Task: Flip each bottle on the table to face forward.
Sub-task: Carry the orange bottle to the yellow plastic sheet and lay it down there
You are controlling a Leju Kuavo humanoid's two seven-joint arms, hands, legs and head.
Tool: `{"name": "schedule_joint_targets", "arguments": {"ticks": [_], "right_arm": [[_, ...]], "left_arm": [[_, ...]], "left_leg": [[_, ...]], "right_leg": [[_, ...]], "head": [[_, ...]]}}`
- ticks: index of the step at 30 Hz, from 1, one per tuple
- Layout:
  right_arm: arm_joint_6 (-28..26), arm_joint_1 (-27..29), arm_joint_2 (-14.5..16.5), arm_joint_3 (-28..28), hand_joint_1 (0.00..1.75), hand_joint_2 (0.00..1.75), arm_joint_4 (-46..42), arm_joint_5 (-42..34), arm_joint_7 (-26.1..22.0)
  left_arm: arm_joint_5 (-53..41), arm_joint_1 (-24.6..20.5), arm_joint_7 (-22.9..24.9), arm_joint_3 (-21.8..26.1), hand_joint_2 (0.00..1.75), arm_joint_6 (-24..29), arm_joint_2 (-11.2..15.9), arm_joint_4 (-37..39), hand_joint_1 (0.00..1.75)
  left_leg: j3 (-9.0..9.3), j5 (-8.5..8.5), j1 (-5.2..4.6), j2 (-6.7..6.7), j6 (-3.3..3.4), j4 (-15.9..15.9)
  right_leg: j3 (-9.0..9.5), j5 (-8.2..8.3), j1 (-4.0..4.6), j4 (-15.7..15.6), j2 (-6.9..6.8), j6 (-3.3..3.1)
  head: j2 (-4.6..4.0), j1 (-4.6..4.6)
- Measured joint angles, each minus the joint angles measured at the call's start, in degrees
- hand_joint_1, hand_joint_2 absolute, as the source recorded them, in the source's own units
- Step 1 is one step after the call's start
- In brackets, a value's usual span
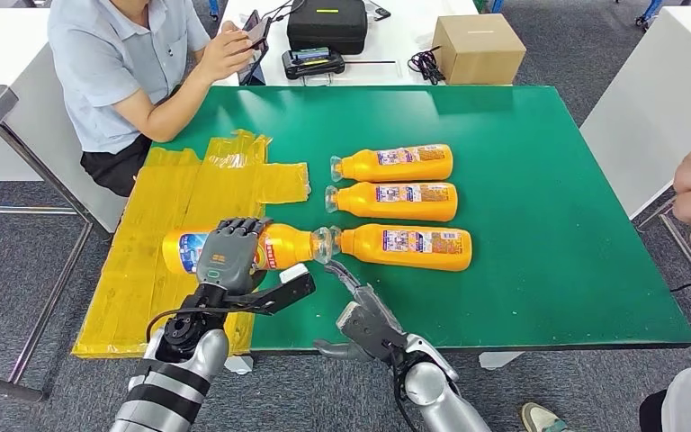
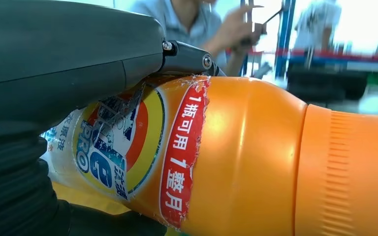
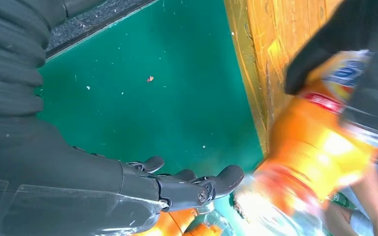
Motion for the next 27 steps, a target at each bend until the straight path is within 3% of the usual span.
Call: {"name": "schedule_joint_targets", "arguments": {"ticks": [16, 18, 20, 22, 27], "right_arm": [[0.91, -0.61, 0.43, -0.09, 0.0, 1.75, 0.02, -0.29, -0.37], [0.91, -0.74, 0.51, -0.09, 0.0, 1.75, 0.08, -0.33, -0.44], [0.91, -0.85, 0.62, -0.09, 0.0, 1.75, 0.18, -0.33, -0.49], [0.91, -0.91, 0.72, -0.09, 0.0, 1.75, 0.26, -0.33, -0.54], [0.91, -0.93, 0.81, -0.09, 0.0, 1.75, 0.33, -0.33, -0.7]], "left_arm": [[-9.32, -8.1, 6.6, 0.93, 1.75, -1.91, 4.05, 19.15, 1.75], [-9.57, -9.04, 6.7, 1.05, 1.75, -2.03, 4.19, 20.7, 1.58], [-9.19, -9.95, 6.19, 1.22, 1.75, -2.54, 4.22, 22.15, 0.76], [-8.42, -10.8, 5.12, 1.46, 1.75, -3.36, 4.24, 23.47, 0.07], [-7.33, -12.13, 3.62, 1.66, 1.75, -4.09, 4.27, 25.64, 0.03]], "left_leg": [[-0.03, 0.02, 0.0, -0.02, -0.03, 0.0], [-0.03, 0.02, 0.0, -0.02, -0.03, 0.0], [-0.02, 0.02, 0.0, -0.02, -0.03, 0.0], [0.0, 0.03, 0.0, -0.03, -0.03, 0.0], [0.12, 0.03, 0.0, -0.03, -0.03, -0.01]], "right_leg": [[0.0, 0.0, 0.0, 0.02, -0.01, 0.0], [0.01, 0.0, 0.0, 0.01, -0.01, 0.0], [0.02, 0.0, -0.01, 0.01, -0.01, 0.0], [0.04, 0.0, -0.01, 0.01, -0.02, 0.0], [0.15, 0.0, 0.0, 0.02, -0.02, 0.0]], "head": [[0.0, 0.0], [0.0, 0.01], [0.0, 0.01], [0.0, 0.0], [0.0, 0.01]]}}
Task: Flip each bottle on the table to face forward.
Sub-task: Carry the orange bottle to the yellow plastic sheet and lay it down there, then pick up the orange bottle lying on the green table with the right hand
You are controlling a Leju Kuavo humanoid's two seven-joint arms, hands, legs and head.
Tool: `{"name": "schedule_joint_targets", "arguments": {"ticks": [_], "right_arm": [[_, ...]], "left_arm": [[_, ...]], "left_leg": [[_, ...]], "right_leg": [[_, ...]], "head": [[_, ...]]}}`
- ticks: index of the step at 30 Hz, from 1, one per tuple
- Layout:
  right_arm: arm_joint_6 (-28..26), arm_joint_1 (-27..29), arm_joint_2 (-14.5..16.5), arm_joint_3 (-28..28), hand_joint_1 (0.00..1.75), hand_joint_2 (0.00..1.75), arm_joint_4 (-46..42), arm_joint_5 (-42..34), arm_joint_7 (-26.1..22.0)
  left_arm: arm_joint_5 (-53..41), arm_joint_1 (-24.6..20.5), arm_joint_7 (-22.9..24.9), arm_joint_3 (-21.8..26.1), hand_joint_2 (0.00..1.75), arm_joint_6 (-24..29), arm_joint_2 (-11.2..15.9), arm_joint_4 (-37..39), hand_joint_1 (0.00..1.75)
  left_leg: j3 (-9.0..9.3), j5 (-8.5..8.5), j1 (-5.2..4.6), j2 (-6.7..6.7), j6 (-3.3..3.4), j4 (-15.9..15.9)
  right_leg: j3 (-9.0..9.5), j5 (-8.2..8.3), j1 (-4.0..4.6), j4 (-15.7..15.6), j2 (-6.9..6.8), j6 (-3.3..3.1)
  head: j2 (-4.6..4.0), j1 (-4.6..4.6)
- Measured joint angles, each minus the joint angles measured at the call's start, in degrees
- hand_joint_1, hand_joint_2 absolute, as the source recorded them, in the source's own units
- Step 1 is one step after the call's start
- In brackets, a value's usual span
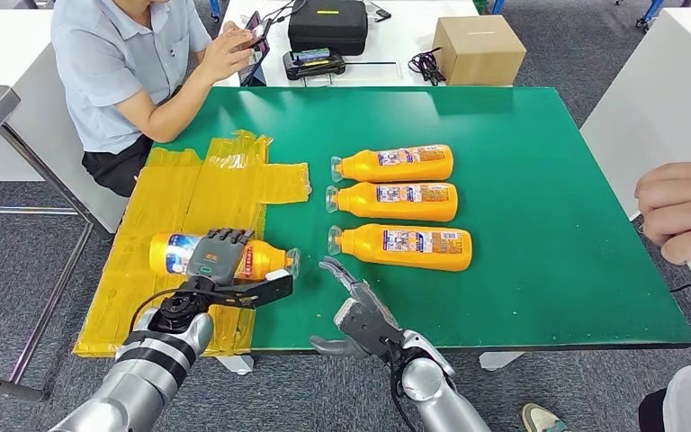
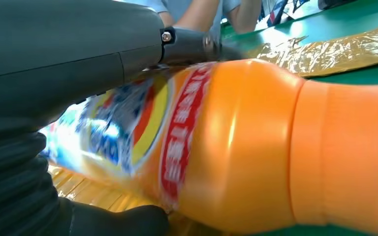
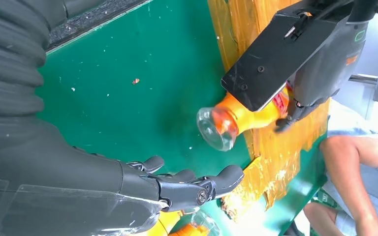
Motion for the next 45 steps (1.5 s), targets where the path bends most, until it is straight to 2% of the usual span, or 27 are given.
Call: {"name": "schedule_joint_targets", "arguments": {"ticks": [17, 24, 27, 30, 36, 40, 45], "right_arm": [[0.0, -0.32, 0.02, 0.0, 0.0, 1.75, 0.0, 0.02, -0.02], [-0.32, -0.36, 0.04, -0.09, 0.0, 1.75, 0.0, 0.18, 0.15], [-0.8, 0.08, 0.04, -0.29, 0.0, 1.75, -0.09, 0.67, 0.31], [-1.56, 0.98, 0.04, -0.58, 0.0, 1.75, -0.67, 1.28, 0.43], [-3.46, 3.13, 0.06, -0.89, 0.0, 1.75, -2.97, 3.02, 0.37], [-5.68, 5.04, 0.39, -1.43, 0.0, 1.75, -6.73, 3.82, -1.63], [-8.86, 7.65, 1.43, -4.13, 0.0, 1.75, -14.32, 4.89, -2.86]], "left_arm": [[0.84, -2.15, 0.89, 0.9, 1.75, -1.43, -0.13, 2.46, 0.0], [0.7, 0.08, 0.61, 0.92, 1.75, 2.92, -1.06, -0.12, 0.0], [0.42, 2.68, 0.04, 0.84, 1.75, 4.66, -1.82, -3.93, 0.0], [0.09, 6.61, -0.67, -0.19, 1.75, 6.41, -2.97, -10.82, 0.0], [1.32, 14.11, -1.86, -5.54, 1.75, 7.86, -4.36, -27.25, 0.0], [6.68, 17.85, -4.78, -8.24, 1.75, 8.34, -4.67, -35.61, 0.0], [18.32, 22.92, -11.0, -9.59, 1.75, 9.96, -5.82, -43.77, 0.0]], "left_leg": [[0.19, 0.0, 0.0, 0.01, 0.0, 0.0], [0.18, 0.0, 0.0, 0.01, -0.01, 0.01], [0.13, 0.0, -0.01, 0.02, 0.0, 0.01], [-0.01, -0.01, -0.02, 0.01, 0.0, 0.02], [-0.2, -0.02, -0.02, 0.01, 0.0, 0.02], [-0.21, -0.02, -0.01, 0.03, 0.0, 0.01], [-0.22, -0.03, -0.01, 0.03, -0.01, 0.0]], "right_leg": [[0.17, 0.0, 0.0, 0.0, 0.01, 0.0], [0.16, 0.0, 0.0, 0.0, 0.01, 0.0], [0.1, 0.0, -0.01, 0.0, 0.01, 0.0], [-0.03, -0.01, -0.02, -0.01, 0.01, 0.0], [-0.23, -0.01, -0.02, -0.02, 0.01, 0.01], [-0.26, -0.01, -0.01, -0.01, 0.01, 0.0], [-0.27, -0.01, -0.01, -0.01, 0.01, 0.0]], "head": [[0.0, -0.01], [0.0, 0.0], [0.0, -0.01], [0.0, 0.0], [0.0, -0.01], [0.0, -0.02], [0.0, -0.01]]}}
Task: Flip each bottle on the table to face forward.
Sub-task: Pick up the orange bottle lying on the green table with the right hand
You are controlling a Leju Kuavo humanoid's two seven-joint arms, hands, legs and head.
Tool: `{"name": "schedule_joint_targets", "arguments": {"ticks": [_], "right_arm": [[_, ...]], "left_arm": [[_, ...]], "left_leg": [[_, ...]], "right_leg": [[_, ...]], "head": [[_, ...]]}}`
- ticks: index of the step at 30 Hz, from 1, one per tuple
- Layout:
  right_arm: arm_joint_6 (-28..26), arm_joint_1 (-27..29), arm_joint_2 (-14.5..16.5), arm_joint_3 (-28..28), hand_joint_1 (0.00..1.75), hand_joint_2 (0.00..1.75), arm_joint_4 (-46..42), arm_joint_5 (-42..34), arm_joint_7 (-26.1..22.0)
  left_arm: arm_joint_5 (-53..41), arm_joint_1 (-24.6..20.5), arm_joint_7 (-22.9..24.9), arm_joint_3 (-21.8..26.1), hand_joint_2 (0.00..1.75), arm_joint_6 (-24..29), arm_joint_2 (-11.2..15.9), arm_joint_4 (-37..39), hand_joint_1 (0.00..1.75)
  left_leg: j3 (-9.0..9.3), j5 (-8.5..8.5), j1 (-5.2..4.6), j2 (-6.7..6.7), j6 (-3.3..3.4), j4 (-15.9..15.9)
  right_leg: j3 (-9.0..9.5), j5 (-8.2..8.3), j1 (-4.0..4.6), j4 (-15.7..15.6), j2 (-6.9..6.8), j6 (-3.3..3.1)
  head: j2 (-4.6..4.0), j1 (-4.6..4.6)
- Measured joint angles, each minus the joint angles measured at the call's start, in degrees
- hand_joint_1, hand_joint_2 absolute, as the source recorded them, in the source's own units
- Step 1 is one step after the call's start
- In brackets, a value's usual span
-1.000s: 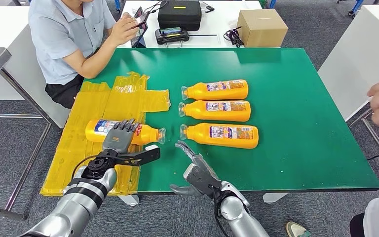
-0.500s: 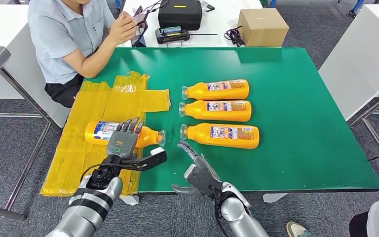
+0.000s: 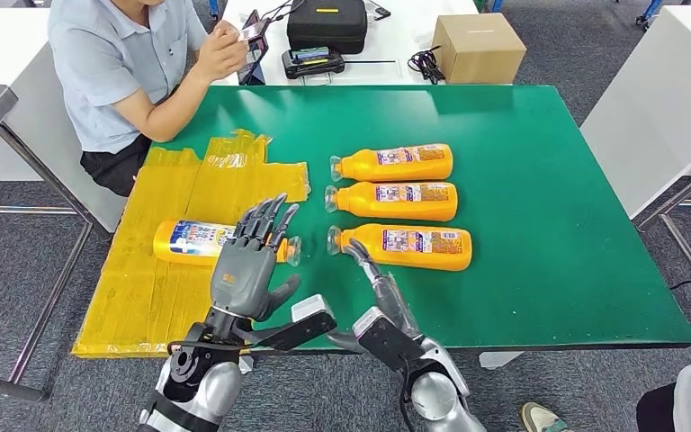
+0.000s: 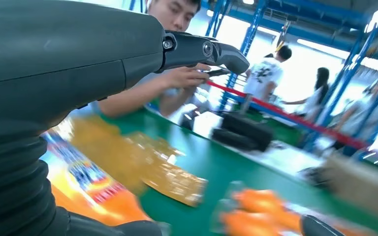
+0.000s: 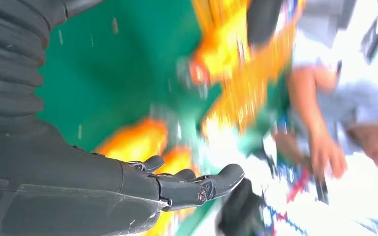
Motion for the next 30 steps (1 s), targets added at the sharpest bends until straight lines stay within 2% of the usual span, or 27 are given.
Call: {"name": "schedule_joint_targets", "arguments": {"ticks": [4, 7, 12, 16, 24, 30], "right_arm": [[-6.71, 0.97, 0.29, -2.44, 0.0, 1.75, -4.46, 10.18, 2.01], [-11.4, 1.4, 0.12, -4.07, 0.0, 1.75, -6.37, 18.89, 4.42], [-14.53, 1.65, -0.47, -5.86, 0.0, 1.75, -7.92, 25.58, 6.84], [-16.64, 1.0, -1.38, -7.25, 0.0, 1.75, -7.95, 33.25, 10.31], [-16.84, -2.06, -2.68, -9.0, 0.0, 1.75, -4.94, 38.66, 11.02], [-16.04, -4.25, -3.39, -8.29, 0.0, 1.75, -0.93, 45.09, 16.59]], "left_arm": [[10.44, 3.08, -6.29, 0.07, 1.75, 2.54, -0.55, -3.06, 0.0], [19.76, 5.54, -10.86, 0.45, 1.75, 1.83, -0.85, -3.78, 0.0], [26.32, 8.04, -14.2, 1.02, 1.75, 0.06, -1.46, -4.24, 0.0], [37.13, 9.8, -17.07, 1.91, 1.75, -4.43, -2.51, -5.34, 0.0], [45.07, 11.19, -17.87, 2.84, 1.75, -8.9, -2.94, -7.47, 0.0], [45.48, 11.45, -17.52, 2.99, 1.75, -9.17, -2.96, -8.0, 0.0]], "left_leg": [[0.0, -0.01, -0.01, 0.0, 0.0, 0.0], [0.0, -0.01, -0.01, 0.0, 0.01, 0.0], [0.0, -0.01, -0.01, 0.0, 0.01, 0.01], [-0.01, -0.01, -0.01, -0.01, 0.01, 0.0], [0.0, 0.0, -0.01, -0.01, 0.01, 0.0], [0.0, 0.0, -0.01, -0.01, 0.01, 0.0]], "right_leg": [[0.01, 0.0, -0.01, -0.01, 0.0, 0.0], [0.01, 0.0, -0.01, -0.01, 0.0, 0.0], [0.01, 0.0, -0.01, -0.01, 0.0, 0.0], [0.01, 0.0, 0.0, -0.01, 0.0, 0.0], [0.02, 0.01, 0.0, -0.01, -0.01, 0.0], [0.02, 0.01, 0.0, 0.0, -0.01, 0.0]], "head": [[0.0, 0.01], [0.0, -0.01], [0.0, -0.01], [0.0, -0.01], [0.0, -0.02], [0.0, -0.02]]}}
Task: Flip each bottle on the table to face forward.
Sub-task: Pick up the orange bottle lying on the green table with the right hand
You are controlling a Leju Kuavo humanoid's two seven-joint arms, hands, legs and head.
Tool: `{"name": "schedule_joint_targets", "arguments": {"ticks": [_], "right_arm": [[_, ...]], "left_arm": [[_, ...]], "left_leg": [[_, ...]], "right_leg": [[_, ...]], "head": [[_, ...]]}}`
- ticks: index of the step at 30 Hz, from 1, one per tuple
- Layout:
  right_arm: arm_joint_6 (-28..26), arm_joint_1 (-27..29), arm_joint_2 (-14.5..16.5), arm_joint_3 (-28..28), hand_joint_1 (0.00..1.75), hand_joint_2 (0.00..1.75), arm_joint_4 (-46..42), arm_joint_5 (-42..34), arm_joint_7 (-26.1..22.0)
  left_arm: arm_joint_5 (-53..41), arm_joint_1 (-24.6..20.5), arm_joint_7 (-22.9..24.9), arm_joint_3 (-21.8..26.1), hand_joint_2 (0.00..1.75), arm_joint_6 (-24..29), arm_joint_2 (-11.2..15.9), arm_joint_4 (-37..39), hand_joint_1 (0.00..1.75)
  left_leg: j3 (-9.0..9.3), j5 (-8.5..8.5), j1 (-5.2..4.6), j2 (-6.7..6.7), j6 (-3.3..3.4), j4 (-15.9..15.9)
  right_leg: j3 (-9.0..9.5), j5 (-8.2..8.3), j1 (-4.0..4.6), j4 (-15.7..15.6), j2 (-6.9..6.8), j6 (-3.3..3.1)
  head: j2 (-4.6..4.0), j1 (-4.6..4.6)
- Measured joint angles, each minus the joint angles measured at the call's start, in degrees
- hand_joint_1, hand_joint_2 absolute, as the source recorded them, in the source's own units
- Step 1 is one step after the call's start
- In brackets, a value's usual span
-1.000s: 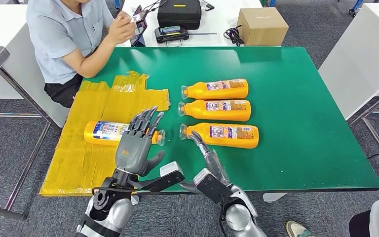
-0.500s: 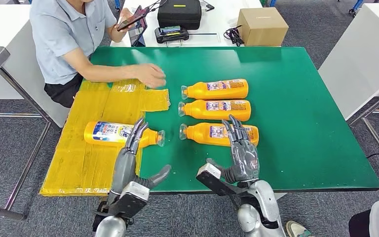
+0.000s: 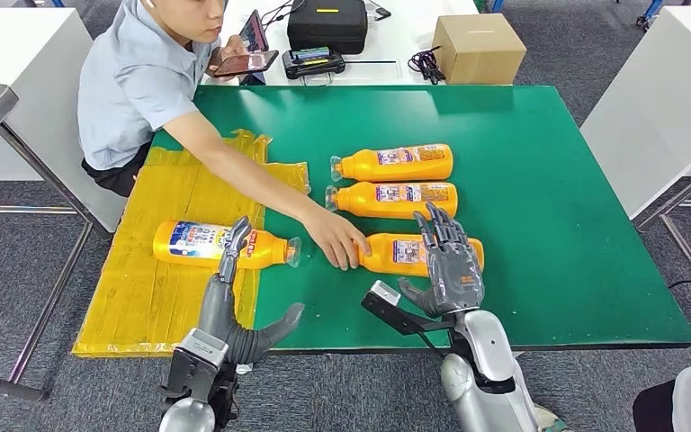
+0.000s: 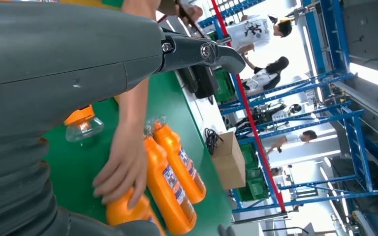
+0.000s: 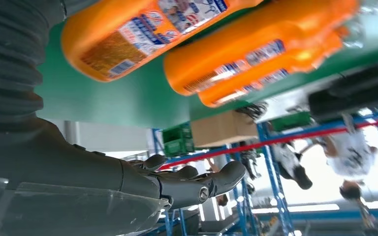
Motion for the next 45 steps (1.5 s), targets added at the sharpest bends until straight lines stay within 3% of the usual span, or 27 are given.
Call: {"name": "schedule_joint_targets", "arguments": {"ticks": [14, 30, 45], "right_arm": [[3.68, -1.92, -1.27, 1.81, 0.0, 1.75, 6.07, 1.94, 3.91], [8.77, 0.24, -2.5, 7.98, 0.0, 1.75, 3.66, 13.64, 15.7], [8.4, 0.19, -3.34, 7.26, 0.0, 1.75, 1.96, 14.26, 17.69]], "left_arm": [[-0.58, 0.45, 3.03, 0.69, 1.75, -1.56, -0.23, -0.86, 0.0], [-0.45, 3.44, 5.99, 2.44, 1.75, -2.92, -0.57, -4.15, 0.0], [-1.61, 4.65, 6.31, 3.55, 1.75, -3.65, -0.95, -5.25, 0.0]], "left_leg": [[0.0, 0.0, 0.0, 0.0, 0.0, 0.0], [-0.01, -0.01, -0.01, 0.0, 0.0, 0.0], [-0.01, -0.01, 0.0, 0.0, 0.0, 0.0]], "right_leg": [[0.0, 0.0, 0.0, 0.0, 0.0, 0.0], [-0.01, 0.0, 0.0, -0.01, 0.0, 0.0], [-0.02, -0.01, 0.0, -0.01, 0.0, 0.0]], "head": [[0.0, 0.0], [0.0, 0.01], [0.0, -0.01]]}}
